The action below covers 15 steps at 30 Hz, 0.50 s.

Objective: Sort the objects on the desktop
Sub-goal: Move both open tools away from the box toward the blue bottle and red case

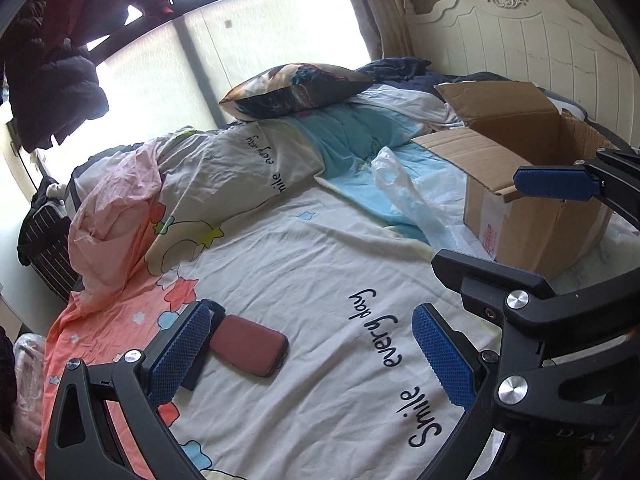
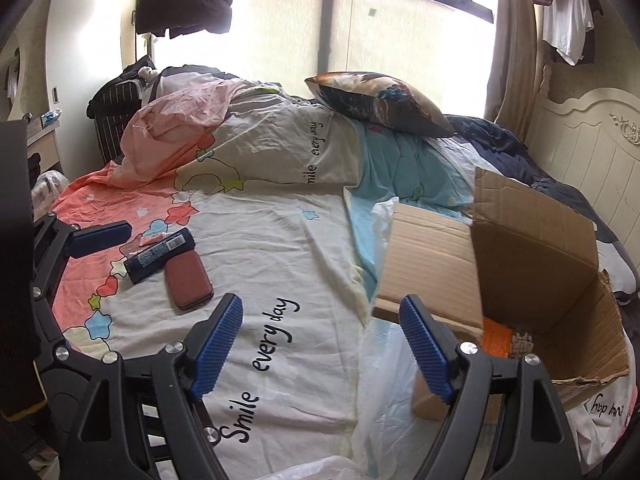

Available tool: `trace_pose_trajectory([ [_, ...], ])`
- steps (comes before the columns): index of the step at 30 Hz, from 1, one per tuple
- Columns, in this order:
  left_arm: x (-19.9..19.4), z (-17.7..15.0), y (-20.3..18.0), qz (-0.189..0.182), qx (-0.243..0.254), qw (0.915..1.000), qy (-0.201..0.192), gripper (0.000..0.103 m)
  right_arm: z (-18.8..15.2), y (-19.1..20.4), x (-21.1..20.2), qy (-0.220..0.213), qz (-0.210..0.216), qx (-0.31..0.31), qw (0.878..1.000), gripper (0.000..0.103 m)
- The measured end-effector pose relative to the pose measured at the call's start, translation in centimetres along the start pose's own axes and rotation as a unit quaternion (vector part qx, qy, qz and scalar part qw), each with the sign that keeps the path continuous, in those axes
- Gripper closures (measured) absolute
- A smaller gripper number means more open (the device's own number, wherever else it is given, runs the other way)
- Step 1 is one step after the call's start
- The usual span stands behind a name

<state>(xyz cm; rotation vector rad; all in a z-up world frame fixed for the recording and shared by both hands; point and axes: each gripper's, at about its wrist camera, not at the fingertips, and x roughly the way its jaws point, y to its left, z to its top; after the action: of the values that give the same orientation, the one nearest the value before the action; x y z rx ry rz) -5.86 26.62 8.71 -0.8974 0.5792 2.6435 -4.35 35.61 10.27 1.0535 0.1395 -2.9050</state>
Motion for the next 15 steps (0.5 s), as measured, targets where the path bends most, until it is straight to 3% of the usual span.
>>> trace_pose_trajectory([
  [15,2.8,-5.4,7.9,0.027,-0.056,0.9972,0.042,0.000,0.0,7.3,4.0,0.034,0.040,-0.047,0.997,0.025],
])
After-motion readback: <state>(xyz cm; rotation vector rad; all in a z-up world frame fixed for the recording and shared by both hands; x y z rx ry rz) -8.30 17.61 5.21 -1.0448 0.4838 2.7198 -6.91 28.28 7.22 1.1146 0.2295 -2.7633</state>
